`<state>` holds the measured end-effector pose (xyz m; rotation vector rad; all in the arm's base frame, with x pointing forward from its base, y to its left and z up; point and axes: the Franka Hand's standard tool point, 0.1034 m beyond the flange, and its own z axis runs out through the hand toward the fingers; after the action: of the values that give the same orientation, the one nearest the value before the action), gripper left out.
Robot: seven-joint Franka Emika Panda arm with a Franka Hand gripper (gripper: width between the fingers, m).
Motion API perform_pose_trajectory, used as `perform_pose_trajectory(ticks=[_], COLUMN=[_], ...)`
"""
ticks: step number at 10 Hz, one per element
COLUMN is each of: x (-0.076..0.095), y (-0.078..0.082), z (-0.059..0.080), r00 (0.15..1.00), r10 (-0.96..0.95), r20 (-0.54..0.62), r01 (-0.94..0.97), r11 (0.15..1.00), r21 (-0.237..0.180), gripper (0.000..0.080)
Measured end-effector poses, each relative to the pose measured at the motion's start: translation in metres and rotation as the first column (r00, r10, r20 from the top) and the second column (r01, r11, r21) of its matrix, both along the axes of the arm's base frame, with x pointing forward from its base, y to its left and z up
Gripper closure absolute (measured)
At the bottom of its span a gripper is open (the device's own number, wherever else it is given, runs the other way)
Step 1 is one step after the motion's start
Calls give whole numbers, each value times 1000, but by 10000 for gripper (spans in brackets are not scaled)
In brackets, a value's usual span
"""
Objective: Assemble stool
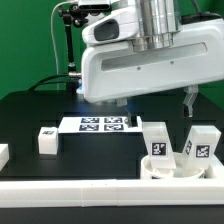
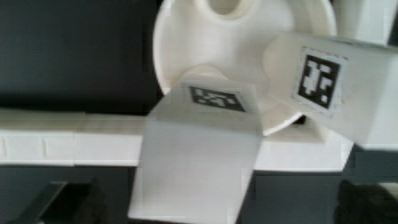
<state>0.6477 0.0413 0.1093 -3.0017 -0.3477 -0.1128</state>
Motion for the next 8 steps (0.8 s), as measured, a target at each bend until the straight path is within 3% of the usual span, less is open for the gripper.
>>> perform_pose_trajectory(ticks=[4, 6, 8], x=[0, 1, 0], y=[-5, -4, 3], z=[-1, -3, -6], r00=[971, 871, 764], r10=[238, 488, 644], r20=[24, 52, 43], r01=[-238, -482, -634], r11=[971, 871, 761], r21=[-31, -99, -136], gripper=[151, 151, 151])
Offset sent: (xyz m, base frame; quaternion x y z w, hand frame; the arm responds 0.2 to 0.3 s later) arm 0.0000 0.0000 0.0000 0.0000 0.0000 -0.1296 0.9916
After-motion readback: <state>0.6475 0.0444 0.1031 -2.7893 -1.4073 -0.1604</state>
